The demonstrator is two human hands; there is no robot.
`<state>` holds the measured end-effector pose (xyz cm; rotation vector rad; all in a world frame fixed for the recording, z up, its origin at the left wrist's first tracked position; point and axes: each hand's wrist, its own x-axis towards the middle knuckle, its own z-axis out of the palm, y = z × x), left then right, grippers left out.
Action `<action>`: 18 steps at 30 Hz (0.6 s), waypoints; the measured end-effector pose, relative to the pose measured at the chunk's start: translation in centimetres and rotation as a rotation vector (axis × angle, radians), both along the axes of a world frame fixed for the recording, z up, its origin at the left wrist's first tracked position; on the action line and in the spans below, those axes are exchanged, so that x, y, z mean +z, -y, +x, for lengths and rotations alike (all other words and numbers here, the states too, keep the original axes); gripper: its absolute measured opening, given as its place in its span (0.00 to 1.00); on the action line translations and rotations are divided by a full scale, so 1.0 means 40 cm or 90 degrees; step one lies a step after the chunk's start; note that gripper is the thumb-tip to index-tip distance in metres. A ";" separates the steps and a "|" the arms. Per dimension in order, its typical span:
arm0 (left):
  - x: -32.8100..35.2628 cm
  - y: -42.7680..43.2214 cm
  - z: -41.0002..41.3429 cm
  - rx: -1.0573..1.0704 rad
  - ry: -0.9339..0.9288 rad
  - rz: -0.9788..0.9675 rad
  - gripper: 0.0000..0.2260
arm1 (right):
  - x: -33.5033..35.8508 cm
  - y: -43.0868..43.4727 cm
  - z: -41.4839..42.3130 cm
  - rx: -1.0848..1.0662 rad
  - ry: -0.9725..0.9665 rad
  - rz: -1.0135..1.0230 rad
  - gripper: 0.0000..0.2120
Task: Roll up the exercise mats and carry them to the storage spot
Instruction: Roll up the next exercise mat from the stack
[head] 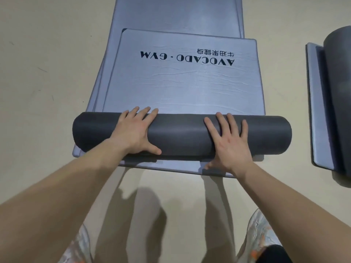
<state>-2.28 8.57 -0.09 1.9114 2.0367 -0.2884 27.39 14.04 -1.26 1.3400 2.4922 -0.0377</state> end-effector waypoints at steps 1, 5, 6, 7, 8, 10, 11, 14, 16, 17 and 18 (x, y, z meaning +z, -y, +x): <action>-0.003 -0.002 0.002 -0.019 -0.004 0.008 0.59 | -0.008 -0.025 -0.008 -0.003 -0.004 0.002 0.72; -0.040 0.022 0.044 -0.049 -0.101 0.076 0.61 | 0.005 -0.137 -0.044 0.024 -0.022 -0.041 0.67; -0.043 0.005 0.044 -0.042 -0.100 0.088 0.60 | 0.013 -0.160 -0.049 0.032 -0.018 -0.058 0.66; -0.040 -0.015 0.039 -0.039 -0.090 0.097 0.58 | 0.024 -0.180 -0.054 0.038 -0.014 -0.078 0.64; -0.032 -0.034 0.031 -0.041 -0.080 0.093 0.56 | 0.036 -0.197 -0.062 0.040 -0.007 -0.103 0.63; -0.008 -0.049 0.023 -0.068 -0.068 0.058 0.53 | 0.066 -0.204 -0.073 0.036 0.007 -0.158 0.61; 0.002 -0.042 0.026 -0.082 -0.061 0.036 0.52 | 0.075 -0.197 -0.075 0.032 0.014 -0.190 0.61; 0.029 0.025 0.048 -0.094 -0.044 -0.058 0.51 | 0.101 -0.127 -0.055 0.036 0.042 -0.263 0.61; 0.042 0.074 0.065 -0.101 -0.033 -0.100 0.50 | 0.103 -0.040 -0.016 0.029 0.027 -0.240 0.61; 0.046 0.089 0.070 -0.101 -0.027 -0.119 0.50 | 0.097 0.013 0.004 0.023 0.015 -0.196 0.61; 0.052 0.094 0.072 -0.093 -0.012 -0.143 0.49 | 0.085 0.066 0.024 0.017 0.006 -0.141 0.61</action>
